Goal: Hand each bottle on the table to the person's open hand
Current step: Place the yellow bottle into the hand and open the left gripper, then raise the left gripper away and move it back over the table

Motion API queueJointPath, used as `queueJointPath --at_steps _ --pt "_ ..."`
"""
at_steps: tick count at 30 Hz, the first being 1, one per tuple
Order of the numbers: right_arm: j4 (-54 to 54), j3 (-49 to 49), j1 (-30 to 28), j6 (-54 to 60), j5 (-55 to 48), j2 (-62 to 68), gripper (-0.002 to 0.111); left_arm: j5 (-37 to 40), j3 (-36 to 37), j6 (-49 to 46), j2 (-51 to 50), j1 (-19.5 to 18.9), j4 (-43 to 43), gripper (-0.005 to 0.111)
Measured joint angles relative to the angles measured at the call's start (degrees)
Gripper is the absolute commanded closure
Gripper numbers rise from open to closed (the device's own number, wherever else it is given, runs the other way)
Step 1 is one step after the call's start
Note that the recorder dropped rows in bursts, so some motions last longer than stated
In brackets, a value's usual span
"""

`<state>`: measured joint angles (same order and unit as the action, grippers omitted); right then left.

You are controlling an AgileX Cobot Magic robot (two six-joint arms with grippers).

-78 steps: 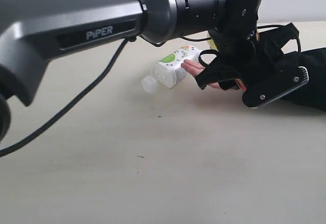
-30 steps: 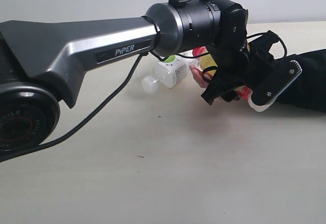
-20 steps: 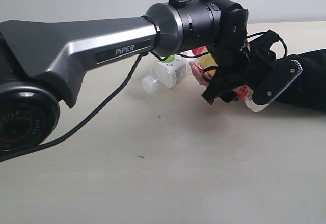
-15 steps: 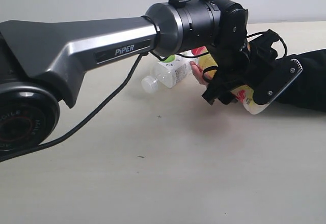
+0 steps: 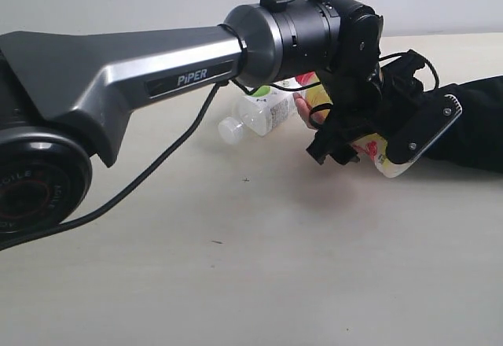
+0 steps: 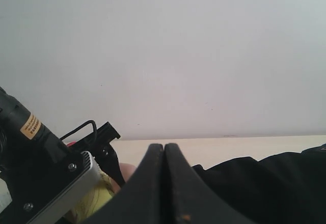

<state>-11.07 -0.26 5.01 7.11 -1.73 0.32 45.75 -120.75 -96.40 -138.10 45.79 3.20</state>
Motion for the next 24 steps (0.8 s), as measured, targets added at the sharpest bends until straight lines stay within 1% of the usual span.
queueJointPath --at_steps 9,16,20,24 --pt "0.0 0.0 0.0 0.0 0.0 0.0 0.108 1.79 0.0 3.75 1.97 0.0 -4.12 0.026" --pt "0.0 0.0 0.0 0.0 0.0 0.0 0.108 4.74 0.0 5.84 3.1 0.0 -4.76 0.026" --pt "0.0 0.0 0.0 0.0 0.0 0.0 0.108 6.5 0.0 9.01 4.91 0.0 -6.57 0.026" --pt "0.0 0.0 0.0 0.0 0.0 0.0 0.108 7.78 0.0 13.0 8.74 0.0 -7.83 0.026"
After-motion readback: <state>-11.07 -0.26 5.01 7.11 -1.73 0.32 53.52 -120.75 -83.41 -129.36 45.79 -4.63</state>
